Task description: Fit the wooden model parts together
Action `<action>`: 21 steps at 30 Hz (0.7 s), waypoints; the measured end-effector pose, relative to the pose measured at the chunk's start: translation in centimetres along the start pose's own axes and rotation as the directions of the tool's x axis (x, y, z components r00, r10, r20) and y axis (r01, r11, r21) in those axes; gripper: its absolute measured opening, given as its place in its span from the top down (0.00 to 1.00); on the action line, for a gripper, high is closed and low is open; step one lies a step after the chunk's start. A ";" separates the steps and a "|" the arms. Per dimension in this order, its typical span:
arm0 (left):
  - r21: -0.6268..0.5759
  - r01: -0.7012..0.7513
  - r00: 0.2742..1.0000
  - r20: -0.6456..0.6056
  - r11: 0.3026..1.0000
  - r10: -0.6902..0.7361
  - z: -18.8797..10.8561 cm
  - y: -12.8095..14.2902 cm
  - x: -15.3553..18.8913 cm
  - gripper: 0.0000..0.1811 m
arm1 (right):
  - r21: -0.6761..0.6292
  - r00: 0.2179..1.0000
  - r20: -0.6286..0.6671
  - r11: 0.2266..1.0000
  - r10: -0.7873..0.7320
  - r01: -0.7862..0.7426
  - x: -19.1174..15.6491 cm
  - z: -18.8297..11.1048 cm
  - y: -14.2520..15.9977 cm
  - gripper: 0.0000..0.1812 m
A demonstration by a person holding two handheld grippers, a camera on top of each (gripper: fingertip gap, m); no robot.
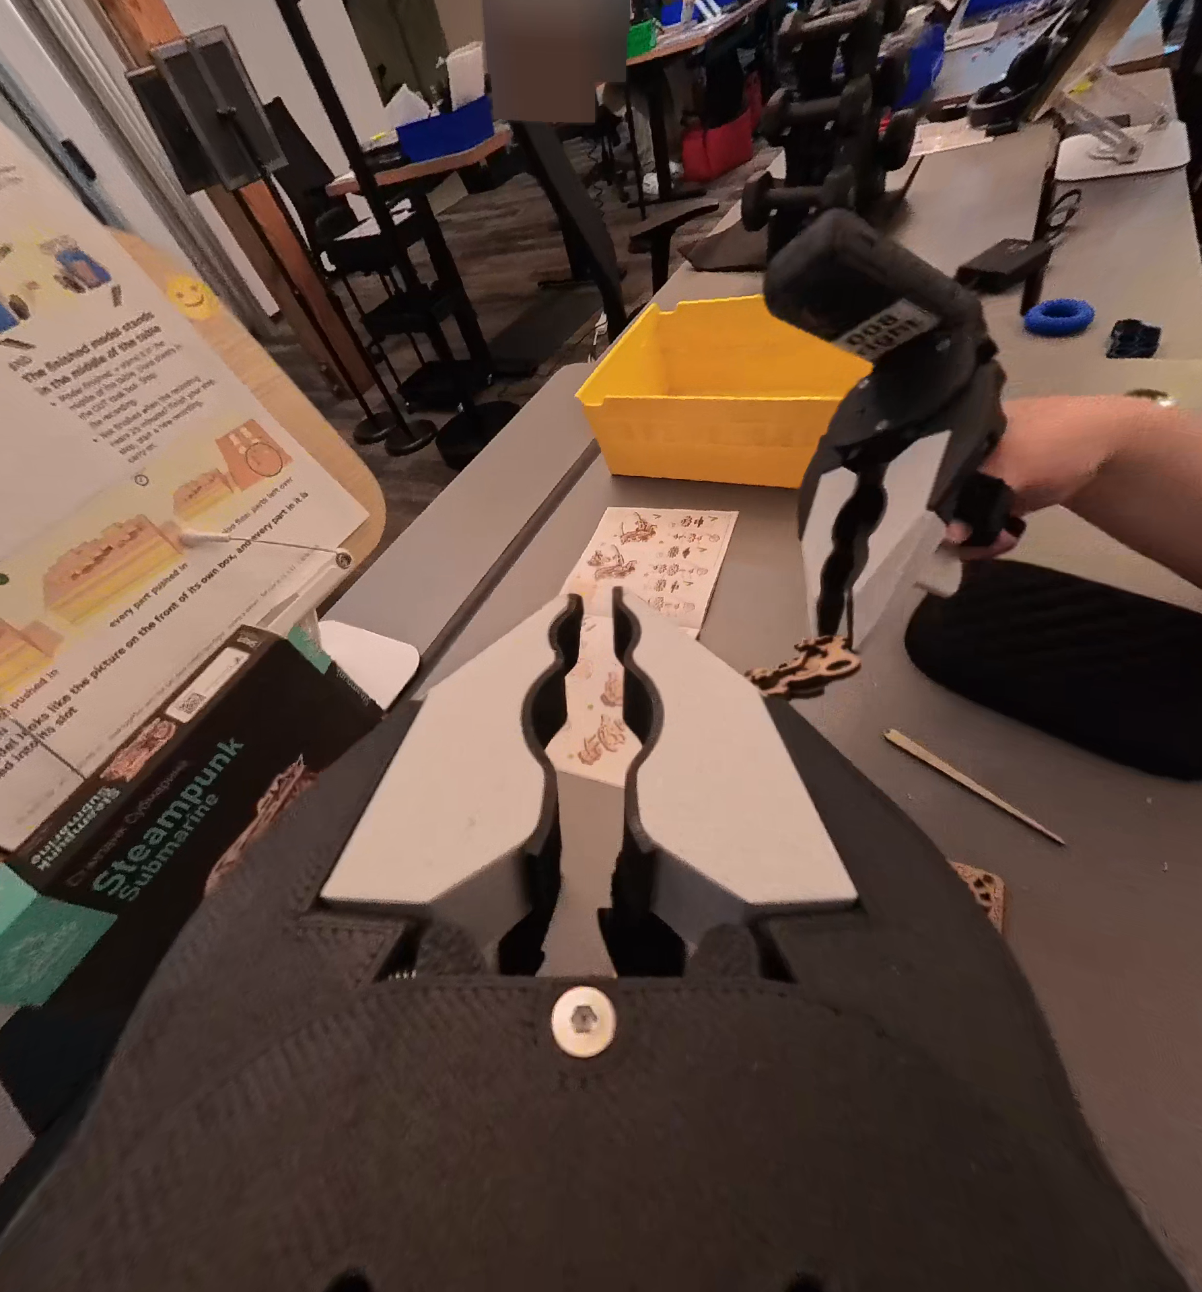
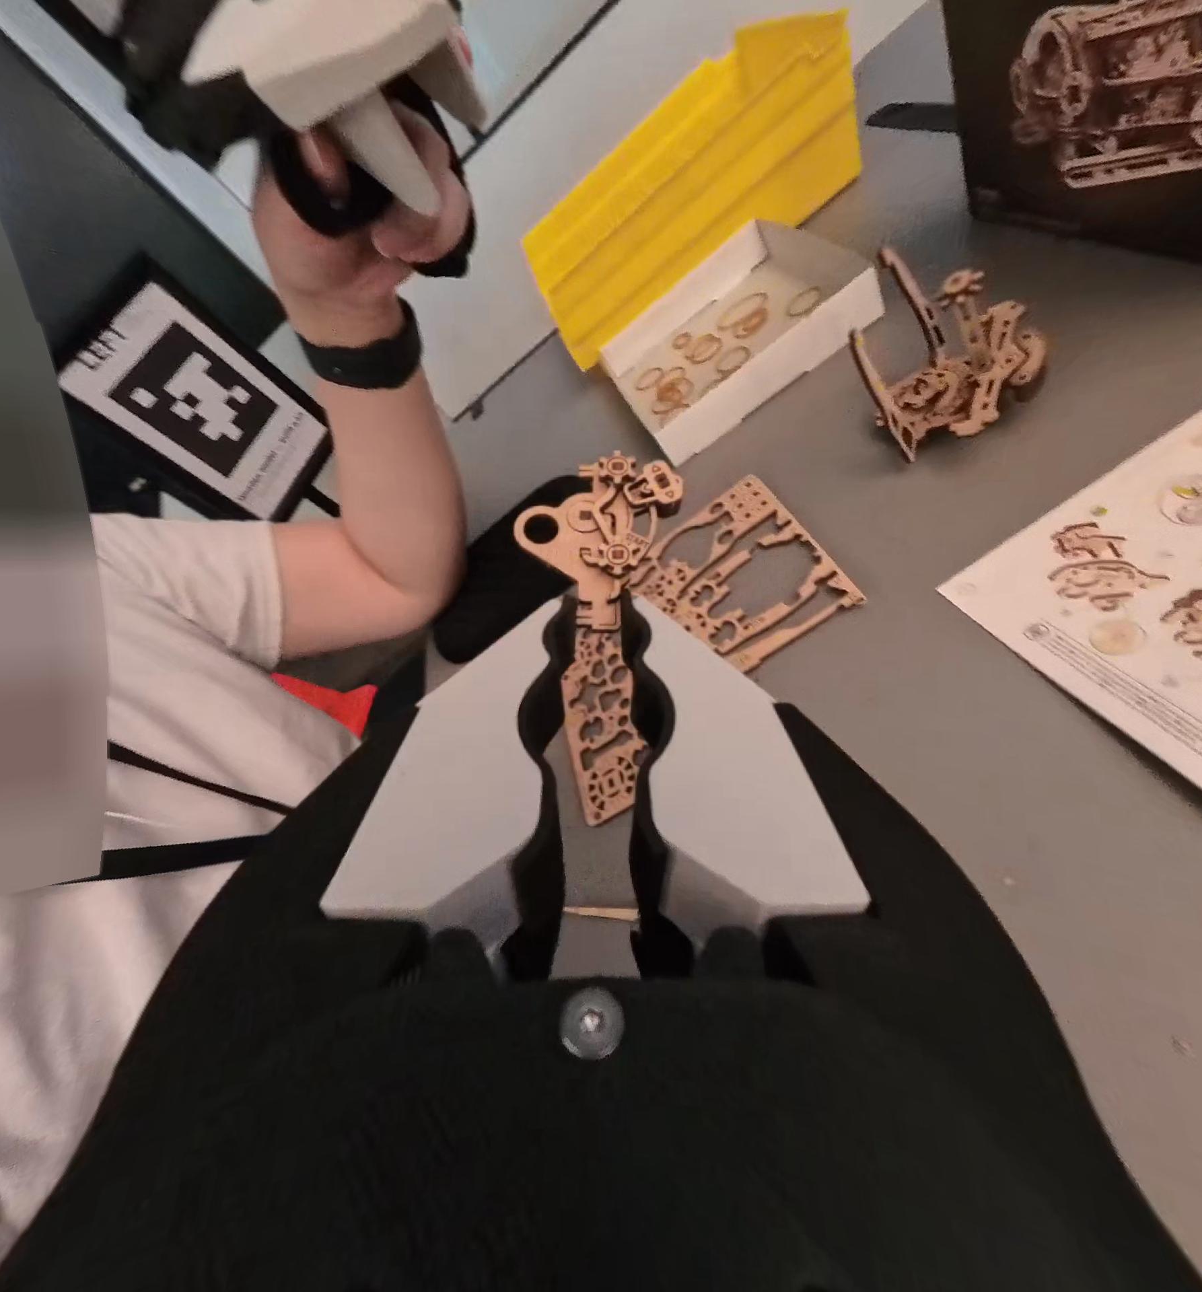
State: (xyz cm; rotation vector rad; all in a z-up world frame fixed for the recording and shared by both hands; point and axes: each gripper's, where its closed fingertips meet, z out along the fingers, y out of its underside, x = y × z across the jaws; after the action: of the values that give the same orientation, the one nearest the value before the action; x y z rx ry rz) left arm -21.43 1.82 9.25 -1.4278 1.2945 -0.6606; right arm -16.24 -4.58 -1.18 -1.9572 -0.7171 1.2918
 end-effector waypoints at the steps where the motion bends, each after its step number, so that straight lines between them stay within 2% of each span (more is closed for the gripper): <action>1: 0.020 -0.022 1.000 -0.011 1.000 0.022 -0.3 -0.1 -0.1 0.95 | -0.004 0.999 0.048 1.000 0.011 -0.010 -0.6 -0.2 -0.8 0.94; 6: 0.142 -0.140 0.982 -0.107 0.980 0.156 -1.4 0.0 0.4 0.79 | -0.042 0.972 0.229 0.998 0.058 -0.050 -2.7 -1.1 -4.4 0.94; 9: 0.235 -0.220 0.956 -0.140 0.947 0.257 -1.4 -0.2 1.5 0.79 | -0.082 0.965 0.252 0.995 0.067 -0.048 -2.5 -1.5 -5.7 0.94; 12: 0.252 -0.301 0.927 -0.149 0.920 0.344 -0.5 0.1 2.8 0.78 | -0.136 0.968 0.239 0.990 0.071 -0.039 -1.6 -1.7 -6.1 0.94; 14: 0.216 -0.384 0.902 -0.120 0.898 0.414 0.7 0.7 3.4 0.78 | -0.170 0.984 0.169 0.985 0.047 -0.018 -0.3 -1.6 -6.0 0.94; 17: 0.043 -0.530 0.846 -0.028 0.847 0.532 2.7 2.6 2.6 0.77 | -0.209 1.000 0.024 0.978 0.006 -0.001 2.0 -1.8 -5.3 0.94; 19: -0.067 -0.607 0.794 -0.002 0.792 0.608 3.8 3.8 2.4 0.76 | -0.217 1.000 -0.001 0.976 -0.007 0.006 2.5 -2.0 -4.6 0.94; 21: -0.113 -0.626 0.779 -0.031 0.772 0.626 4.8 4.6 3.3 0.75 | -0.227 1.000 -0.012 0.974 -0.001 -0.002 3.0 -2.5 -3.5 0.94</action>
State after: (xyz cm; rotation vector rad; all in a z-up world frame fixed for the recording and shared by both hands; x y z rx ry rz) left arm -17.90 0.96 2.81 -0.9782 1.7064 -0.1210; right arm -13.13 -0.77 0.54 -2.1439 -0.8918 1.2423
